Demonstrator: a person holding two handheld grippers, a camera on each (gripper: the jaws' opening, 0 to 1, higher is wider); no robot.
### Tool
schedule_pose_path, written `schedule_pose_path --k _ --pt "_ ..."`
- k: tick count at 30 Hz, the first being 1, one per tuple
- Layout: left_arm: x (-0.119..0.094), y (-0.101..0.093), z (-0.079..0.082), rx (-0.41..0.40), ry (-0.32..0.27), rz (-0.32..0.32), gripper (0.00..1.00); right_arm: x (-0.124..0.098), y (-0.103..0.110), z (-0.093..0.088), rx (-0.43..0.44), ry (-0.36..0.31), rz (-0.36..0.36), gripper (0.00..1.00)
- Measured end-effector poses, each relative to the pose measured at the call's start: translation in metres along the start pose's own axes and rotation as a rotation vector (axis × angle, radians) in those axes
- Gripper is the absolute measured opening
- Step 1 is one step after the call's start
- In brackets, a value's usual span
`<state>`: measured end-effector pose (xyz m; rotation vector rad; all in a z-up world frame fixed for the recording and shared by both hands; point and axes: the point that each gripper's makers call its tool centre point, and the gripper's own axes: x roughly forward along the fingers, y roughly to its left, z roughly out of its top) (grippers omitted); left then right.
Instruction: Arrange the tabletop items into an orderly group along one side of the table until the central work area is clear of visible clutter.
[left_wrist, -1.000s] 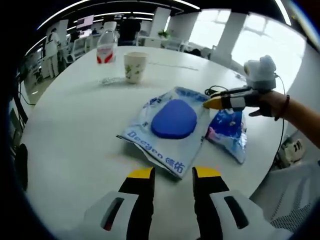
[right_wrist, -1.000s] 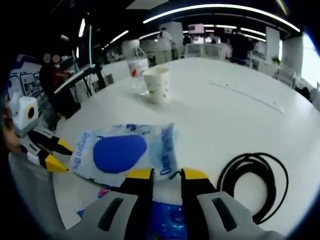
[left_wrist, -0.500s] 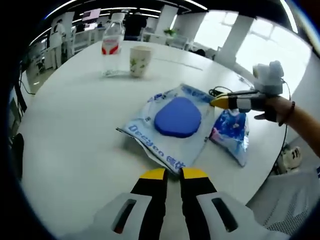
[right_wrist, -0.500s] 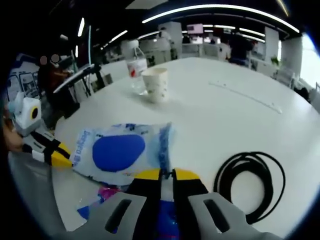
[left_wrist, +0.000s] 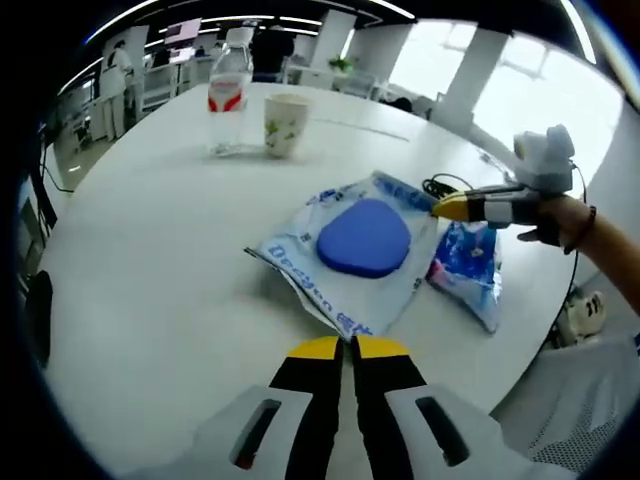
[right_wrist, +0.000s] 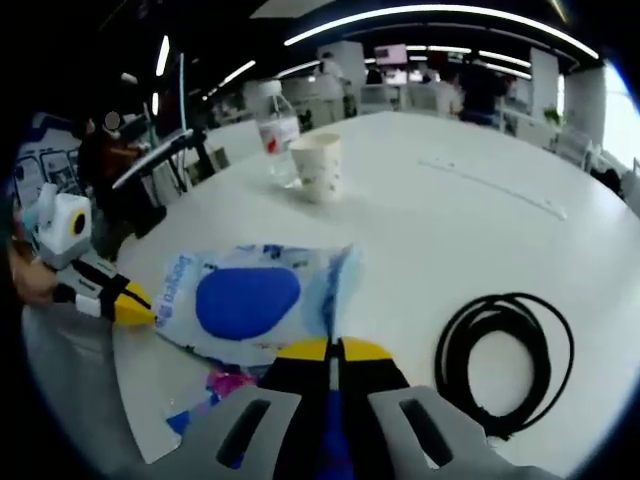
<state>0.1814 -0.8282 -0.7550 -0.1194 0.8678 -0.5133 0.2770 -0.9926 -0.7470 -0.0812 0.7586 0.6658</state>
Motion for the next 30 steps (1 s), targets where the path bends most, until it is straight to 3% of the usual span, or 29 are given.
schedule_pose_path --k 14,30 --pt "-0.007 0.003 0.014 -0.003 -0.052 0.003 0.00 -0.020 0.003 0.003 0.018 -0.031 0.009 0.00" --pt "-0.015 0.005 0.052 0.026 -0.152 -0.005 0.00 -0.059 0.011 0.017 0.053 -0.125 -0.004 0.00"
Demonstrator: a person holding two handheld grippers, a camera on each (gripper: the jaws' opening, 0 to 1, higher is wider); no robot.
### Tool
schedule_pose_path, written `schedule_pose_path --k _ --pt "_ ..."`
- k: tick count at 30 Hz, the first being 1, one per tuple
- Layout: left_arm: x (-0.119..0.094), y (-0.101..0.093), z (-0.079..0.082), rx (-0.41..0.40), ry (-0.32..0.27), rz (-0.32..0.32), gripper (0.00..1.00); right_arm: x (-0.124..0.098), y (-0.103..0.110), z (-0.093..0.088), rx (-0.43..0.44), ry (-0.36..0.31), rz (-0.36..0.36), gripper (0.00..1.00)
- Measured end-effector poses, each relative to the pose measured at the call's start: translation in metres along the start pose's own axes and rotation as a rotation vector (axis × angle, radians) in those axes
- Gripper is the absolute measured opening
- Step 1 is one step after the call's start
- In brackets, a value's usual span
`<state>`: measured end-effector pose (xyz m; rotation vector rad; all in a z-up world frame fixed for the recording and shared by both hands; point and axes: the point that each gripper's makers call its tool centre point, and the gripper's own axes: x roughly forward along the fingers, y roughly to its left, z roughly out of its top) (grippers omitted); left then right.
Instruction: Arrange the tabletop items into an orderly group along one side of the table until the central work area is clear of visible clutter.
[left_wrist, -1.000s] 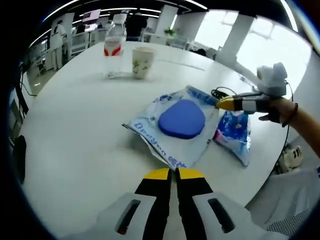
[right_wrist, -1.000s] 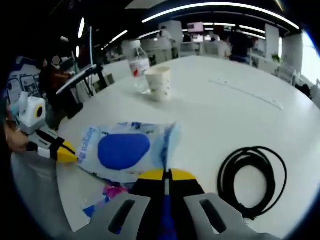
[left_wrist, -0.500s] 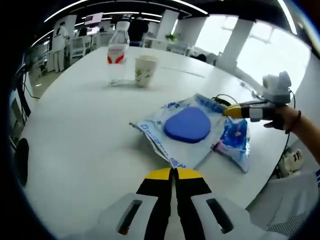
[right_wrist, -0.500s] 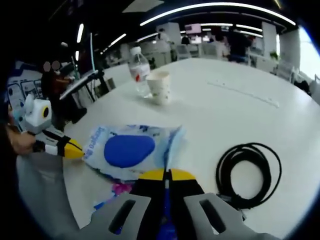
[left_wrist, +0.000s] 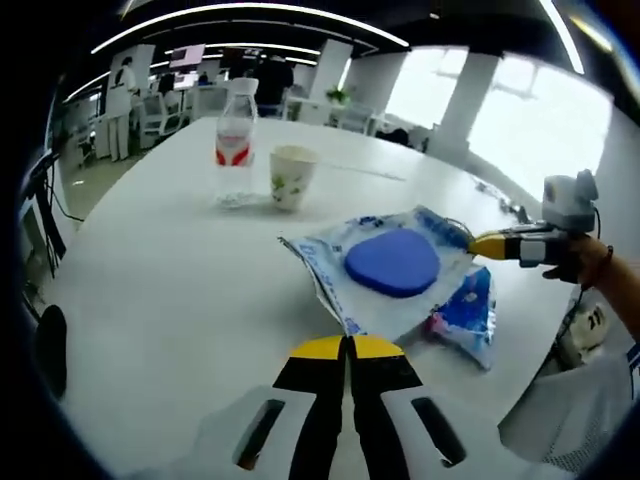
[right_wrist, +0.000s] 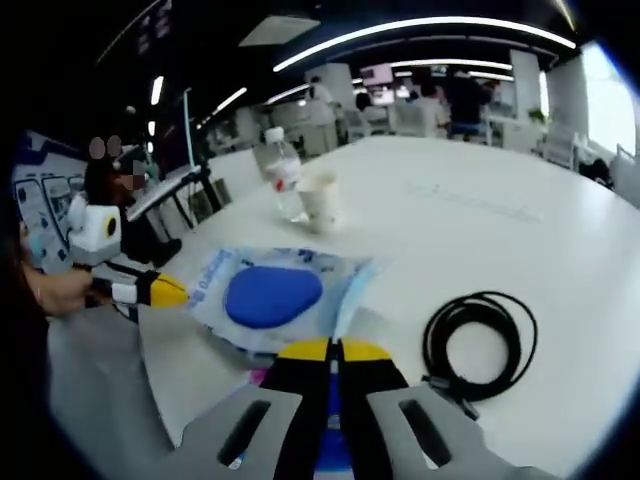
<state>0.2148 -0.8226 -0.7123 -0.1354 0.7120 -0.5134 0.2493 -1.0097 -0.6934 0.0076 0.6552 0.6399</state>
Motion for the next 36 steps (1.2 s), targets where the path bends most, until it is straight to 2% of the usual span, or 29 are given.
schedule_pose_path --k 7,18,22,36 --pt "0.008 -0.002 0.019 0.022 -0.026 -0.023 0.00 -0.014 -0.003 0.003 0.021 -0.029 -0.026 0.00" --pt "0.029 -0.012 0.047 0.079 -0.039 -0.093 0.00 -0.030 -0.016 0.007 0.038 -0.048 -0.085 0.00" --pt "0.037 -0.016 0.054 0.099 -0.036 -0.113 0.00 -0.034 -0.024 0.014 0.049 -0.066 -0.106 0.00" --pt "0.077 -0.020 0.085 0.127 -0.036 -0.159 0.00 -0.029 -0.051 0.030 0.049 -0.081 -0.160 0.00"
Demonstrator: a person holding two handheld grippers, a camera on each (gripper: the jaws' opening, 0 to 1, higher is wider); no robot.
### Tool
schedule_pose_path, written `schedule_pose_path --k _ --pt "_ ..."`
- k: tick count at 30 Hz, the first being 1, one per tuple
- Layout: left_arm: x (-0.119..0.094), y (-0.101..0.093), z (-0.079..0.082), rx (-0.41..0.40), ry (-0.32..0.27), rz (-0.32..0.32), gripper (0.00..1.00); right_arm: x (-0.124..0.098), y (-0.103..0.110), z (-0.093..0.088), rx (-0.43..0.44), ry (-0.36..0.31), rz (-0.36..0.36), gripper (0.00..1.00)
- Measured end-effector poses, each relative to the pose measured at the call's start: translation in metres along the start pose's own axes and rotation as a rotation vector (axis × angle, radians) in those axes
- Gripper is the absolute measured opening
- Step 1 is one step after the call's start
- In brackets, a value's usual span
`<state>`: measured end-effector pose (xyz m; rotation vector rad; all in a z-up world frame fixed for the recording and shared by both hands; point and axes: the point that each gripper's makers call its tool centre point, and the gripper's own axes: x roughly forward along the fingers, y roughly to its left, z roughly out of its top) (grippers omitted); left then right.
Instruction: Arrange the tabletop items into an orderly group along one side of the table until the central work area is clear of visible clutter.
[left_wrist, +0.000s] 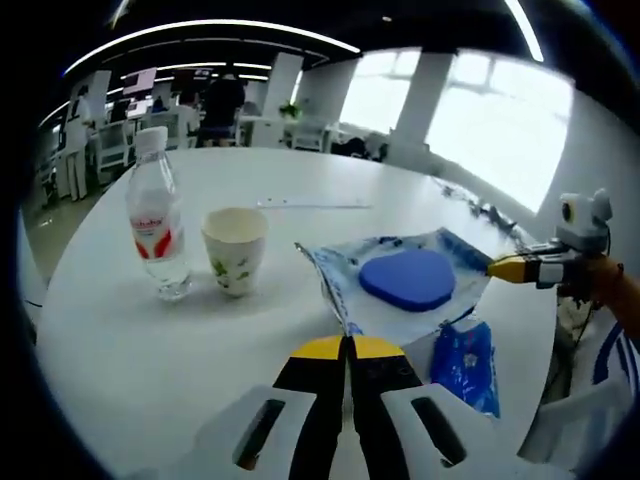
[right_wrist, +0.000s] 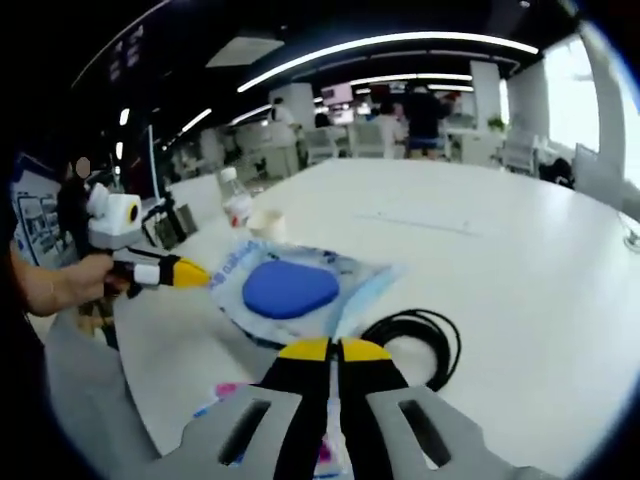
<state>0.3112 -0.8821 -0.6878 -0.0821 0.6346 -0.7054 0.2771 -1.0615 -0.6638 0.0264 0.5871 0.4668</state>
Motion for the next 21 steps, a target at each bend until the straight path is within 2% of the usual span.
schedule_pose_path --k 6,9,13,21 --pt "0.019 0.009 0.008 0.014 0.004 0.012 0.00 0.014 -0.012 0.008 -0.024 0.001 -0.007 0.00" --pt "0.029 0.014 0.012 0.036 0.006 0.020 0.00 0.022 -0.021 0.006 -0.053 0.014 -0.026 0.00" --pt "0.040 0.020 0.014 0.048 0.009 0.037 0.00 0.033 -0.031 0.003 -0.051 0.023 -0.033 0.00" --pt "0.060 0.034 0.020 0.051 -0.006 0.068 0.00 0.054 -0.047 0.009 -0.033 0.000 -0.044 0.00"
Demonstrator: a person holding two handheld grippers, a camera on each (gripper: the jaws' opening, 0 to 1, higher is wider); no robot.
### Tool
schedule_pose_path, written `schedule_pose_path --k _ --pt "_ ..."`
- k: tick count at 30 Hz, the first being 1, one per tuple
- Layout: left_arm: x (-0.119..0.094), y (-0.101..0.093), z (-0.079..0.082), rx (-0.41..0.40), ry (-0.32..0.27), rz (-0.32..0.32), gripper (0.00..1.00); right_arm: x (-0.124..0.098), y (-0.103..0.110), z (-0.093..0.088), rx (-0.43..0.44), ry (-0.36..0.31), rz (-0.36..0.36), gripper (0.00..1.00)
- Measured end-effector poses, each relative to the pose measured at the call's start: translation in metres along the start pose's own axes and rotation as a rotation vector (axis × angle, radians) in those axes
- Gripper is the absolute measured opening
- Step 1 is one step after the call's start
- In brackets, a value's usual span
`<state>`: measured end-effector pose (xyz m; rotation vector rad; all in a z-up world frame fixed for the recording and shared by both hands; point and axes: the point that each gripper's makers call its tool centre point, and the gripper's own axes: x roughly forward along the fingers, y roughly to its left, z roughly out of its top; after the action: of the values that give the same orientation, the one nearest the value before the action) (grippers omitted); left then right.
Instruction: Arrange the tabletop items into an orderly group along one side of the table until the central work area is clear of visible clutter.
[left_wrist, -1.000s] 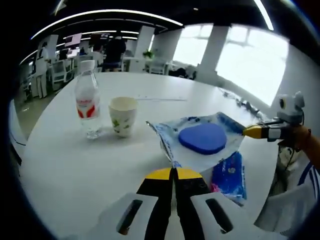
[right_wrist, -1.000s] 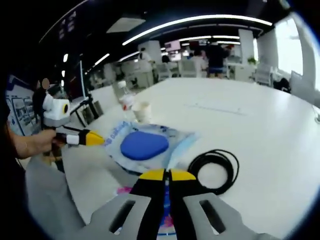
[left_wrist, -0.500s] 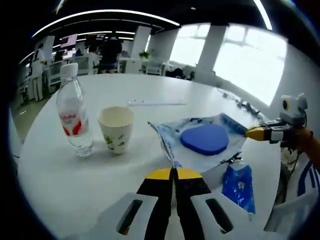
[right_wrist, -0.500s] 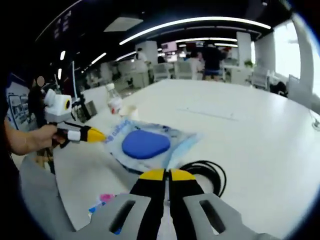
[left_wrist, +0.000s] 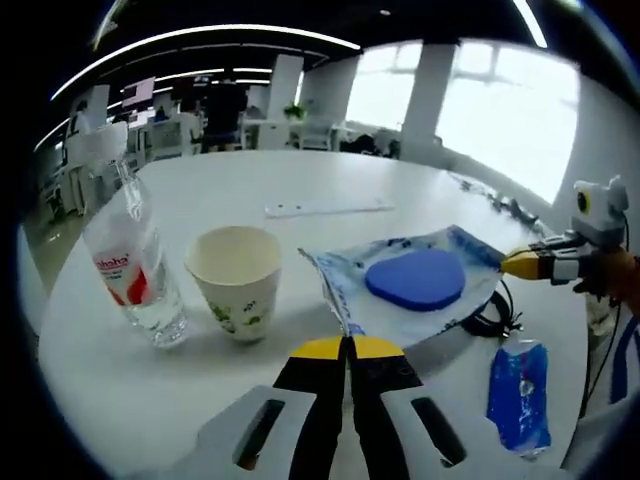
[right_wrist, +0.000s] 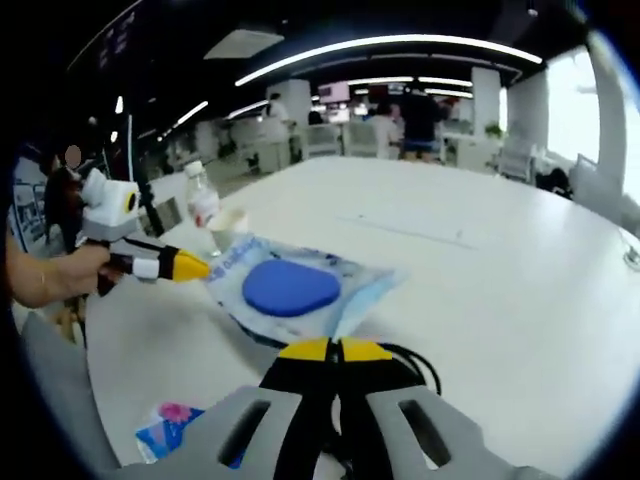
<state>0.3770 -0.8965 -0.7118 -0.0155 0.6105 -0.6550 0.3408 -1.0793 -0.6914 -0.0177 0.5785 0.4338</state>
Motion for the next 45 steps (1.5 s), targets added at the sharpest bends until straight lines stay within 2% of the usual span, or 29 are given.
schedule_pose_path --k 11,17,19,28,38,42,45 --pt "0.019 0.014 0.009 0.011 -0.028 0.055 0.00 0.023 -0.013 -0.002 0.029 -0.010 -0.007 0.00" --pt "0.029 0.016 0.008 0.008 -0.033 0.069 0.00 0.031 -0.023 -0.002 0.040 -0.020 -0.018 0.00" --pt "0.032 0.016 0.011 0.009 -0.055 0.075 0.00 0.034 -0.026 -0.003 0.039 -0.019 -0.019 0.00" --pt "0.045 0.022 0.006 -0.009 -0.061 0.108 0.00 0.049 -0.033 -0.010 0.044 -0.012 -0.025 0.00" --pt "0.054 0.026 0.002 -0.067 -0.079 0.129 0.00 0.059 -0.039 -0.019 0.057 0.003 -0.031 0.00" --pt "0.054 0.026 -0.001 -0.071 -0.079 0.145 0.00 0.061 -0.040 -0.017 0.084 -0.006 -0.036 0.00" --pt "0.056 0.026 -0.003 -0.065 -0.075 0.148 0.00 0.063 -0.041 -0.018 0.063 0.009 -0.046 0.00"
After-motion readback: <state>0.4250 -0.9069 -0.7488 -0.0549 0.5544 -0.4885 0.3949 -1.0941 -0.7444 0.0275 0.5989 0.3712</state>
